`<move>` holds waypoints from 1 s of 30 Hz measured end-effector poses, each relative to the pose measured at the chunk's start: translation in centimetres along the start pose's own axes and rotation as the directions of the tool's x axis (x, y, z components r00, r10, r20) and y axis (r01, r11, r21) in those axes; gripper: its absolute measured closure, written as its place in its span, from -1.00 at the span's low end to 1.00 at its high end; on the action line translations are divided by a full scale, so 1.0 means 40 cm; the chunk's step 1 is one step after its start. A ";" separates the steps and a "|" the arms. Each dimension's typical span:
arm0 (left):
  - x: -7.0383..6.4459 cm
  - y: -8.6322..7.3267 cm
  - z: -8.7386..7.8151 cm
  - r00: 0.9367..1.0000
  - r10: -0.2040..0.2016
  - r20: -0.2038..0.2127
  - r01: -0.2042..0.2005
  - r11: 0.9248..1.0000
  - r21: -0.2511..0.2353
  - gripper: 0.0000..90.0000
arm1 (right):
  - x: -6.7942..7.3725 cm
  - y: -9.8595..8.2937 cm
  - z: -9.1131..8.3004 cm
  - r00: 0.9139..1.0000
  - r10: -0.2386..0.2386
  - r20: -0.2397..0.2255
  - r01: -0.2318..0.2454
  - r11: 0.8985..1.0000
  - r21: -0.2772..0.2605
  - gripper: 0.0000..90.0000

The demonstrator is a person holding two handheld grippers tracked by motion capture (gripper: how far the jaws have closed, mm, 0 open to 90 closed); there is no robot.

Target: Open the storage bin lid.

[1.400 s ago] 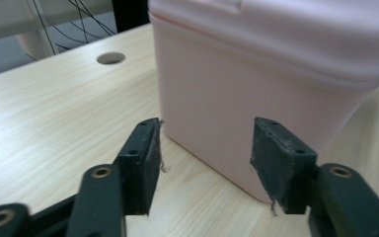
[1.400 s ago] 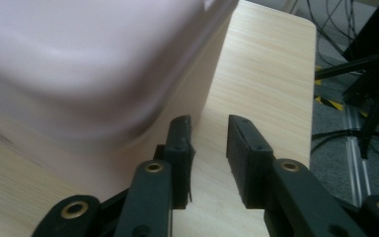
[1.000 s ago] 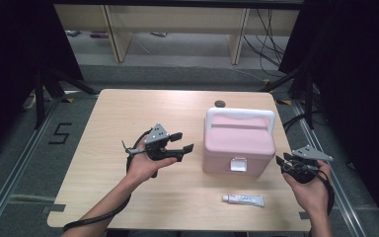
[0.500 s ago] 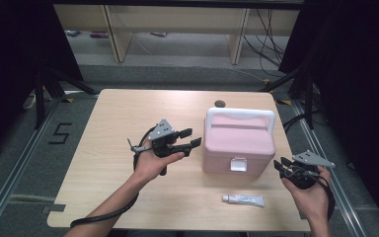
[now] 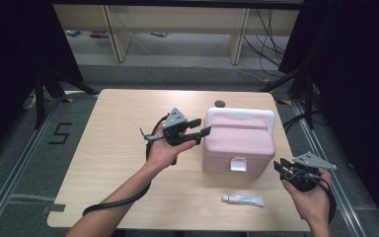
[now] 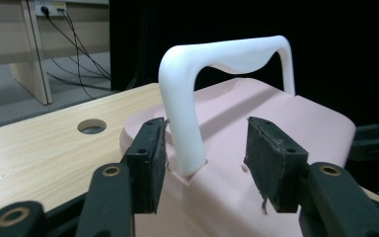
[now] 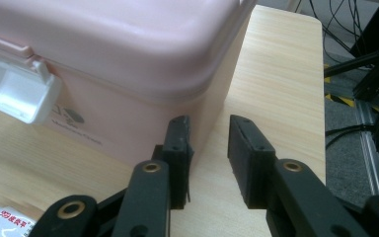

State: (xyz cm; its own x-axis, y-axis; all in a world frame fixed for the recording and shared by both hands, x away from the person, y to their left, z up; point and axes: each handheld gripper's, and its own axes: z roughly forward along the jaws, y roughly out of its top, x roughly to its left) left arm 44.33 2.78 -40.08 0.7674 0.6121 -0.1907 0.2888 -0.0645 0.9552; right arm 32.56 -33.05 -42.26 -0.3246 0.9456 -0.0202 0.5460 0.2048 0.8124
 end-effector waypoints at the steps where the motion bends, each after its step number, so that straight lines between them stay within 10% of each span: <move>1: 0.000 0.000 0.000 1.000 0.000 0.000 0.000 1.000 0.000 0.16 | 0.000 0.000 0.000 1.000 0.000 0.000 0.000 1.000 0.000 0.58; 12: 0.011 0.028 0.034 0.999 -0.022 -0.036 0.023 0.999 0.039 0.64 | 0.005 -0.004 -0.007 1.000 0.017 -0.007 -0.017 1.000 -0.002 0.70; 21: 0.029 0.025 0.054 0.997 -0.071 -0.028 0.073 0.996 0.057 0.36 | 0.001 0.005 -0.007 0.999 -0.033 -0.003 0.033 0.999 -0.022 0.69; 30: 0.033 0.029 0.075 0.988 -0.152 -0.005 0.152 0.987 0.050 0.64 | 0.015 0.005 -0.017 1.000 0.020 -0.019 -0.020 0.999 -0.033 0.84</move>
State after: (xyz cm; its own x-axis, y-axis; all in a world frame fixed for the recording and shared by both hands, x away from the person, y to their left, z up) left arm 47.40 1.13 -39.92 0.7118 0.6188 -0.3322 0.4303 -0.0103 0.9026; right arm 31.96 -32.63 -41.74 -0.3286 0.9444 0.0070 0.5266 0.1771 0.8315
